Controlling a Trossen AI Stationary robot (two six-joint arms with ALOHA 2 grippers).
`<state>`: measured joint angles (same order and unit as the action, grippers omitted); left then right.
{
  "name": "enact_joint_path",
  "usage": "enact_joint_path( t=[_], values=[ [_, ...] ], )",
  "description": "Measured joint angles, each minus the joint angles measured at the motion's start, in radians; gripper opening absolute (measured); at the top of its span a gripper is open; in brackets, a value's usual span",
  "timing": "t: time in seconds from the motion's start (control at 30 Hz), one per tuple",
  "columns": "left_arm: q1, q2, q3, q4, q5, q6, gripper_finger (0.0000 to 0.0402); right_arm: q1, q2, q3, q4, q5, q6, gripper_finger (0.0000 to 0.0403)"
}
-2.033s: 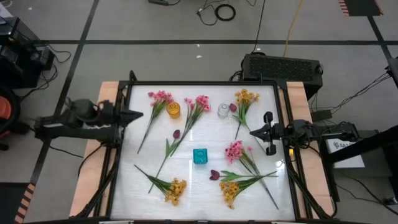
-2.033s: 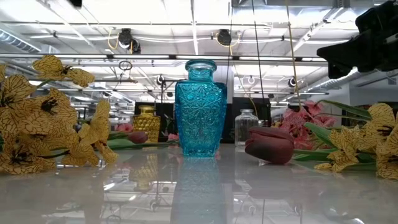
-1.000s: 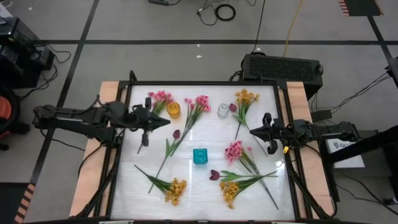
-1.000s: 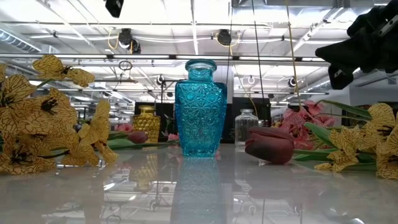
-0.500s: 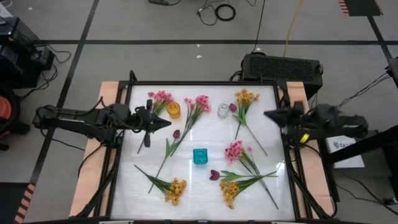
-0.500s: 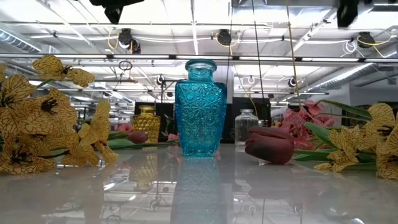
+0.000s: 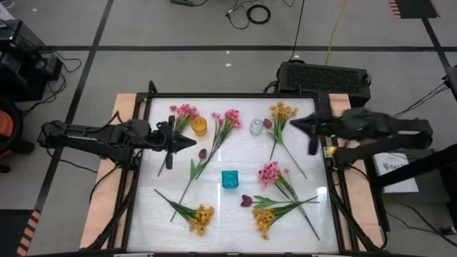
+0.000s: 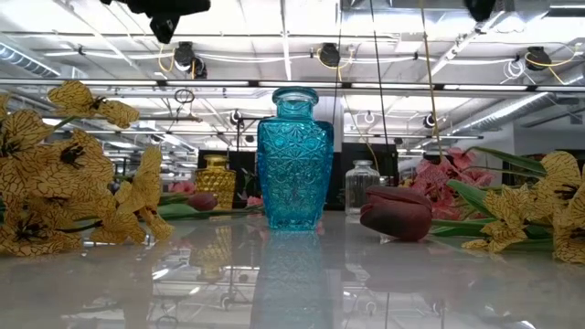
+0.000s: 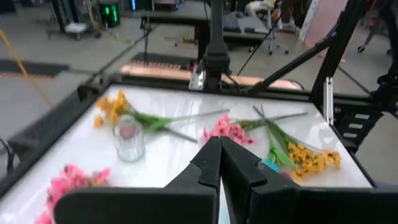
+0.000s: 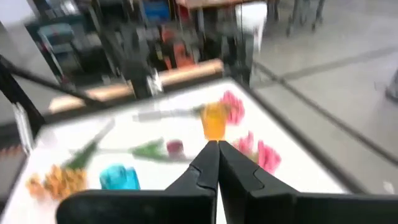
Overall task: Sort flowers into vase by color
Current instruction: Put the top left pink flower into the transparent vase
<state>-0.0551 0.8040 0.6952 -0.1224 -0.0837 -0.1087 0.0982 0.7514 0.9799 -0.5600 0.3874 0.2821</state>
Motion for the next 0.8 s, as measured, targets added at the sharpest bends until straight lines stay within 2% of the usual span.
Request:
enact_joint_path(
  t=[0.2, 0.33, 0.57, 0.8],
  values=[
    [0.0, 0.0, 0.0, -0.12, -0.007, -0.13, 0.0011, 0.022, 0.085, -0.192, 0.175, 0.002, 0.15, 0.0],
    [0.003, 0.005, 0.0, -0.236, -0.012, -0.255, 0.0011, 0.042, 0.134, -0.271, 0.254, 0.006, 0.205, 0.0],
    [-0.009, 0.02, 0.001, -0.499, -0.039, -0.408, 0.0011, 0.041, 0.17, -0.272, 0.303, 0.0, 0.203, 0.0],
    [-0.011, 0.052, 0.001, -0.485, -0.053, -0.392, 0.0011, 0.041, 0.166, -0.272, 0.31, 0.0, 0.144, 0.0]
  ],
)
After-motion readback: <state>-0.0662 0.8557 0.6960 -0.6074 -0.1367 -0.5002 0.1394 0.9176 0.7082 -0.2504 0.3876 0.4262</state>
